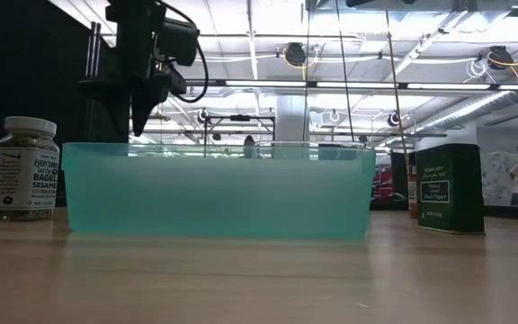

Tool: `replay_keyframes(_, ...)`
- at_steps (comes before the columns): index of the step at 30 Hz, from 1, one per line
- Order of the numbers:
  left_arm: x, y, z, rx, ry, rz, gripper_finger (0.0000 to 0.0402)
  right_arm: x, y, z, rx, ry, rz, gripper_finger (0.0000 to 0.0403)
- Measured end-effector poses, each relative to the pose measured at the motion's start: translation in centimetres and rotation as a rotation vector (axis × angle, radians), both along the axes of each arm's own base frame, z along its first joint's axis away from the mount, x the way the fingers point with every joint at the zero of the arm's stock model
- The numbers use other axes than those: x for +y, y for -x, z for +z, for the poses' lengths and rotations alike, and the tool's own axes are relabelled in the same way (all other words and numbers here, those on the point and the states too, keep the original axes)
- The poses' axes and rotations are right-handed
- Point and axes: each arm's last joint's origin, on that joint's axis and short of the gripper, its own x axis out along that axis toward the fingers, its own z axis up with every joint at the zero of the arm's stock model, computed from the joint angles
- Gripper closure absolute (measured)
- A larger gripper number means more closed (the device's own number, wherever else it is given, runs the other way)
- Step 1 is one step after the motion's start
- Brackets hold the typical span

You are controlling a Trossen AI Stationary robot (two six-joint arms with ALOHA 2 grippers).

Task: Sort spices by type
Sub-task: Put the top red spice can into the green bin

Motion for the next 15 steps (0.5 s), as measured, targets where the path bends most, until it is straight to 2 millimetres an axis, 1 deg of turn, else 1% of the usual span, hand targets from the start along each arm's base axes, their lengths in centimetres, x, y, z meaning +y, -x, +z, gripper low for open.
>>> replay_keyframes(4,0.6,0.1,0.0,0.022,-0.08,0.036,0.0167,0.0,-0.1,-0.1,0.009,-0.003,0.0,0.0403)
replay_keyframes(7,1.1,-0.4,-0.4,0.006,-0.101,0.046,0.0132,0.0,0.0,-0.2,0.023,-0.007,0.001,0.0403)
replay_keyframes(9,1.5,-0.7,-0.8,0.002,-0.101,0.05,0.0122,0.0,0.0,-0.3,0.034,-0.01,0.001,0.0403)
replay_keyframes(13,1.8,-1.2,-1.8,0.041,-0.079,0.049,0.0118,0.0,0.0,-0.5,0.051,-0.015,0.001,0.0403)
replay_keyframes(15,1.8,-1.2,-2.0,0.057,-0.076,0.052,0.0118,0.0,0.0,-0.5,0.054,-0.017,0.002,0.0403)
